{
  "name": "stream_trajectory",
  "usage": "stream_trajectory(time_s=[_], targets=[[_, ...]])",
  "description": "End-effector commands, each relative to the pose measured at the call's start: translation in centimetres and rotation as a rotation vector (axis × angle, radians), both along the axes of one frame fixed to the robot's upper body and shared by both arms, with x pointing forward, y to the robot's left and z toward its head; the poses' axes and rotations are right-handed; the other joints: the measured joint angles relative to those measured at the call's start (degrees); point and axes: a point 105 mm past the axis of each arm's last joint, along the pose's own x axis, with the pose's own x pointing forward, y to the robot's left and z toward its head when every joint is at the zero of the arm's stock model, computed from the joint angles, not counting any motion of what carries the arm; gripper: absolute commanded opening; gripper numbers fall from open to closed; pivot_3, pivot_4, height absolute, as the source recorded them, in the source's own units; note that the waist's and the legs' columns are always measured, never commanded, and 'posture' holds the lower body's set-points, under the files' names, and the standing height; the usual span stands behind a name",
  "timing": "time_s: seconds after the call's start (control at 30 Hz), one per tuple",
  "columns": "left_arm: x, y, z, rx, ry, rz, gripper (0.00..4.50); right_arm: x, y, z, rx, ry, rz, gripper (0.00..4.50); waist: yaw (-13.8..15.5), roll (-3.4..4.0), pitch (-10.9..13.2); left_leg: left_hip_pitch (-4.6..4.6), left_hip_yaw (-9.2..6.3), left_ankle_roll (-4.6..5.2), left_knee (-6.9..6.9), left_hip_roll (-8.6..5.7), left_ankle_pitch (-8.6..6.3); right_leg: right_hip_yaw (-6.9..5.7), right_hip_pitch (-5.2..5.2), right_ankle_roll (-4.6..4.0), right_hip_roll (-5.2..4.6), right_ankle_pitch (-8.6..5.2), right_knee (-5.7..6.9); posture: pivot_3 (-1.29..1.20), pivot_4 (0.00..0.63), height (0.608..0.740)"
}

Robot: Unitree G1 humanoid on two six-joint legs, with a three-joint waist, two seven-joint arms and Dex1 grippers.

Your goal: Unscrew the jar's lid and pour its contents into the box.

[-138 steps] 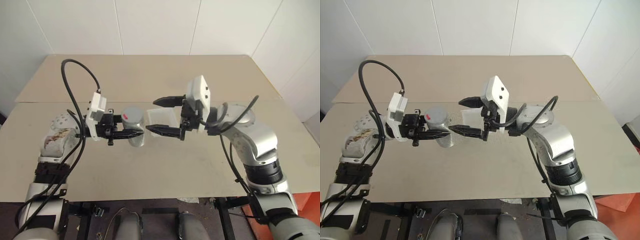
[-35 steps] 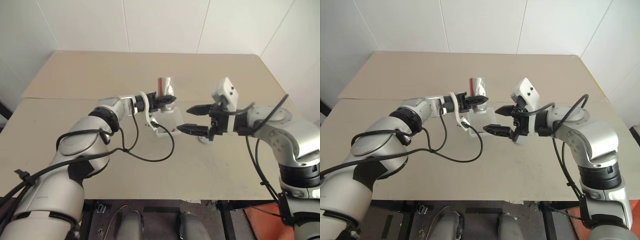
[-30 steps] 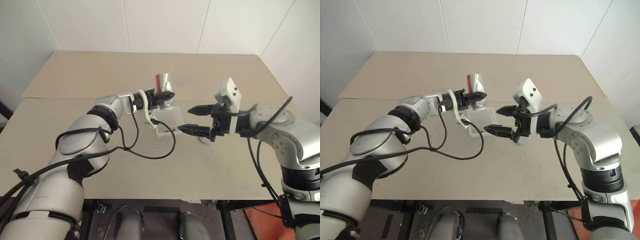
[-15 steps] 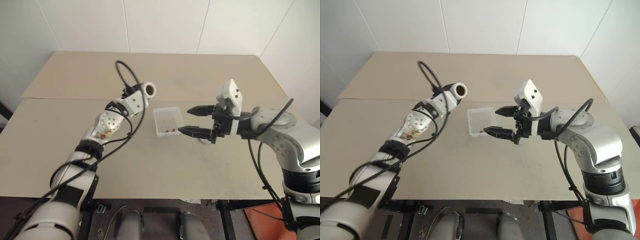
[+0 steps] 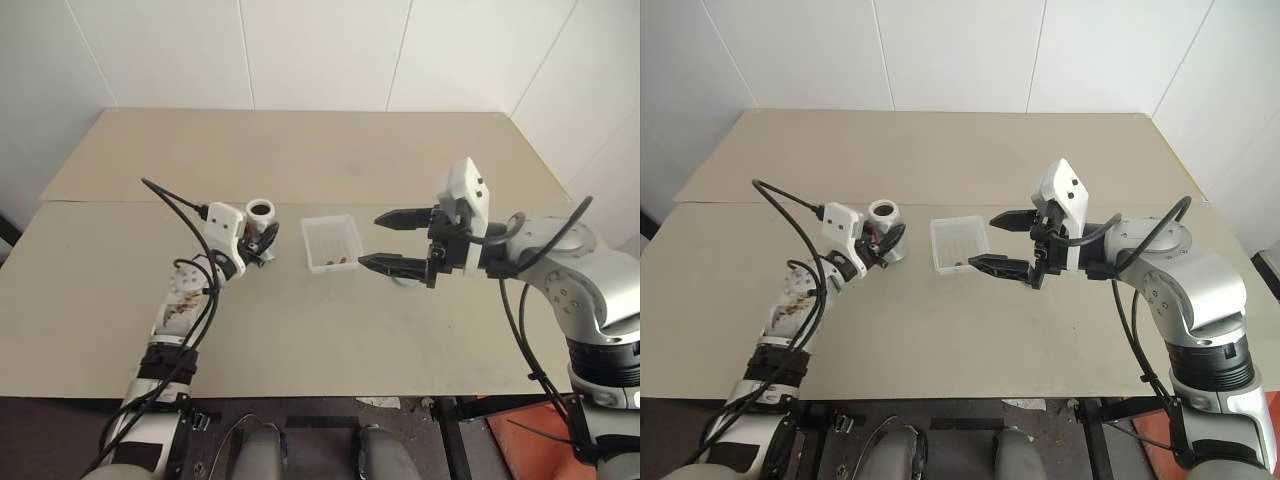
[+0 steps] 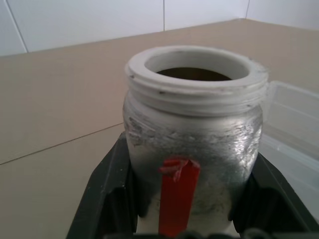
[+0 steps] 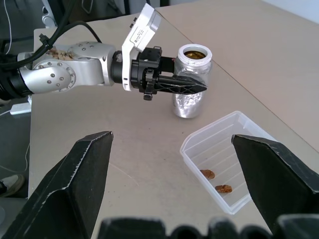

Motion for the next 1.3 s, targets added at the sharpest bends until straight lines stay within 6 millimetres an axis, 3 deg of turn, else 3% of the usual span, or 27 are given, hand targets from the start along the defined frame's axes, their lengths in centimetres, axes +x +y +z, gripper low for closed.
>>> stream_trajectory(time_s=[0.03, 0.3, 0.43, 0.63, 0.9, 1.03, 1.1, 1.3], targets=[[0.1, 0.0, 0.6, -0.017, -0.022, 0.005, 1.92, -0.4, 0.0, 0.6, 0.000, -0.044, 0.012, 4.43, 0.0, 0.00, 0.0, 0.00, 0.00, 0.00, 0.00, 0.00, 0.00, 0.00, -0.01, 0.00, 0.00, 0.00, 0.00, 0.00, 0.150, 0.740], [-0.5, 0.8, -0.2, 0.019, 0.030, -0.001, 4.46, -0.3, 0.1, 0.5, 0.002, -0.045, 0.008, 4.50, -0.2, 0.00, 0.0, 0.01, 0.01, 0.00, -0.03, 0.00, 0.00, 0.04, -0.03, 0.00, 0.01, 0.00, 0.00, 0.00, 0.150, 0.740], [-2.1, 2.1, 0.0, 0.076, 0.035, -0.031, 4.46, -0.3, 0.1, 0.5, 0.002, -0.045, 0.004, 4.50, -0.4, 0.00, 0.0, 0.01, 0.02, 0.00, -0.05, 0.01, 0.00, 0.07, -0.08, 0.00, 0.02, 0.00, 0.02, 0.00, 0.150, 0.740], [-8.3, 3.6, 0.9, 0.184, 0.084, -0.240, 4.46, -0.5, -1.0, 0.0, -0.016, -0.049, -0.035, 4.50, -0.4, 0.01, 0.0, 0.01, 0.07, 0.00, -0.12, 0.05, 0.00, 0.15, -0.15, -0.01, 0.02, 0.00, 0.00, 0.00, 0.150, 0.740], [-16.3, 7.7, 6.4, 0.341, 0.069, -0.590, 4.46, -1.4, -2.5, -0.7, -0.057, -0.067, -0.039, 4.50, -0.2, 0.01, 0.0, 0.09, 0.18, -0.01, -0.16, 0.10, -0.01, 0.11, -0.08, -0.05, 0.02, -0.03, -0.06, 0.00, 0.150, 0.740], [-17.3, 9.3, 9.9, 0.362, 0.032, -0.585, 4.46, -2.5, -3.2, -0.6, -0.080, -0.093, 0.009, 4.50, -0.1, 0.02, 0.0, 0.13, 0.19, 0.00, -0.17, 0.12, -0.01, 0.08, -0.04, -0.05, 0.03, -0.05, -0.08, 0.00, 0.150, 0.740], [-17.5, 9.4, 10.7, 0.365, 0.022, -0.575, 4.46, -2.6, -3.4, -0.5, -0.082, -0.097, 0.008, 4.50, -0.2, 0.02, 0.0, 0.14, 0.21, 0.00, -0.17, 0.12, -0.01, 0.10, -0.04, -0.05, 0.02, -0.06, -0.08, 0.00, 0.150, 0.740], [-17.8, 8.6, 9.8, 0.377, 0.060, -0.598, 4.46, -2.6, -3.6, -0.8, -0.079, -0.100, -0.019, 4.50, -0.4, 0.02, 0.0, 0.14, 0.25, 0.00, -0.20, 0.16, -0.01, 0.15, -0.08, -0.05, 0.06, -0.06, -0.07, 0.00, 0.150, 0.740]])
